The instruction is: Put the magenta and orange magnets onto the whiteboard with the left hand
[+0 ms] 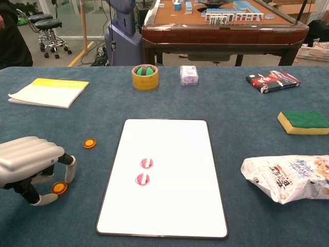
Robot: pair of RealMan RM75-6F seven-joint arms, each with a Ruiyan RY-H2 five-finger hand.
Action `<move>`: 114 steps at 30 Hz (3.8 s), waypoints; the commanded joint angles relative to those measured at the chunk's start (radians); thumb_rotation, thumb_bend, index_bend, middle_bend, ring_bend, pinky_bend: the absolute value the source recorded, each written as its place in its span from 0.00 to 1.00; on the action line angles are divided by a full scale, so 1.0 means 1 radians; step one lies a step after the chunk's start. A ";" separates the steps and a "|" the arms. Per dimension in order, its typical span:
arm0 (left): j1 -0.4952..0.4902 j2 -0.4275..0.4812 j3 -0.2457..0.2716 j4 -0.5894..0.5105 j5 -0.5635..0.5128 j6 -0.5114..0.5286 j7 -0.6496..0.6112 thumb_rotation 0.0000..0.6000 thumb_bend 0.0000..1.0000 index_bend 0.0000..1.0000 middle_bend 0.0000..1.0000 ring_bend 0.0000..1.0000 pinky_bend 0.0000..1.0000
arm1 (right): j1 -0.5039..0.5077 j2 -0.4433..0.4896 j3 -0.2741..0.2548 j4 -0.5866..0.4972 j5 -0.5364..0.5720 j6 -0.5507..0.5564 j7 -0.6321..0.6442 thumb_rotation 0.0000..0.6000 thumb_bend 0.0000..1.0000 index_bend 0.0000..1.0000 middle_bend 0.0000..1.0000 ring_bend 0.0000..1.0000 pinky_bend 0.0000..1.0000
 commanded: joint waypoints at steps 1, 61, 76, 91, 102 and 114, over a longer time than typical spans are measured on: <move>0.002 -0.001 -0.002 0.002 -0.001 -0.003 0.002 1.00 0.31 0.57 1.00 1.00 1.00 | 0.000 0.000 0.000 0.000 0.000 0.000 0.000 1.00 0.06 0.26 0.32 0.31 0.42; -0.421 -0.224 -0.363 0.174 -0.191 -0.158 0.056 1.00 0.31 0.62 1.00 1.00 1.00 | -0.079 0.027 0.001 0.062 -0.049 0.166 0.192 1.00 0.06 0.26 0.32 0.30 0.42; -0.515 -0.320 -0.385 0.351 -0.221 -0.211 0.023 1.00 0.31 0.62 1.00 1.00 1.00 | -0.101 0.028 0.015 0.075 -0.021 0.187 0.228 1.00 0.06 0.26 0.32 0.31 0.42; -0.579 -0.390 -0.423 0.460 -0.322 -0.181 0.066 1.00 0.31 0.55 1.00 1.00 1.00 | -0.102 0.029 0.020 0.079 -0.023 0.184 0.237 1.00 0.06 0.26 0.32 0.30 0.42; -0.568 -0.369 -0.399 0.422 -0.359 -0.153 0.094 1.00 0.31 0.36 1.00 1.00 1.00 | -0.100 0.029 0.021 0.078 -0.025 0.178 0.232 1.00 0.06 0.26 0.32 0.31 0.42; -0.445 -0.213 -0.296 0.192 -0.346 -0.044 0.092 1.00 0.31 0.44 1.00 1.00 1.00 | -0.089 0.027 0.018 0.066 -0.035 0.158 0.199 1.00 0.06 0.26 0.32 0.31 0.42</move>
